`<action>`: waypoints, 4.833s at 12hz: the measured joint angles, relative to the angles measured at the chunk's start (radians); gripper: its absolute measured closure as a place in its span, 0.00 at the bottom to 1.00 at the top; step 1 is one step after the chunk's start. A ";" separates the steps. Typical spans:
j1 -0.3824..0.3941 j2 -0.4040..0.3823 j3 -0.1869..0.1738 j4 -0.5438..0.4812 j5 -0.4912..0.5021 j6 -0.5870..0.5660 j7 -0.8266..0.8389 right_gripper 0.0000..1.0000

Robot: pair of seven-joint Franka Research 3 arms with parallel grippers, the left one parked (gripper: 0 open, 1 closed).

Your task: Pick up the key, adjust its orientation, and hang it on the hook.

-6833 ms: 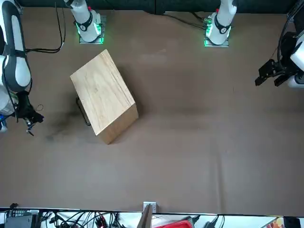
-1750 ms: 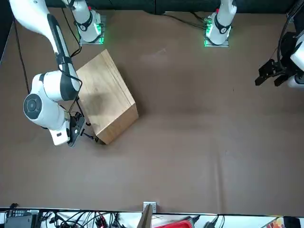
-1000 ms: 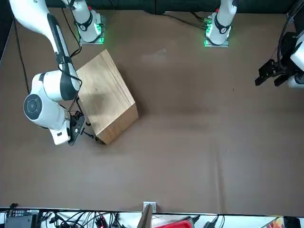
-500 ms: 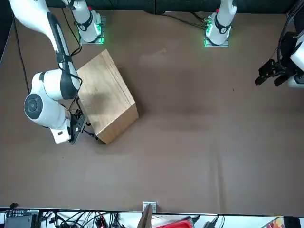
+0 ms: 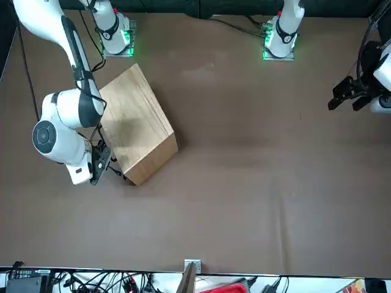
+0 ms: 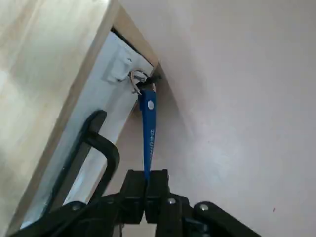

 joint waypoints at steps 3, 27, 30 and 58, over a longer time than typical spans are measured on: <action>0.000 0.000 0.000 -0.003 0.000 -0.002 0.000 0.96; -0.006 -0.001 -0.006 -0.010 -0.001 0.002 -0.022 0.46; -0.012 -0.001 -0.011 -0.005 -0.001 0.008 -0.038 0.11; -0.122 -0.370 -0.034 0.155 0.059 -0.392 0.988 0.00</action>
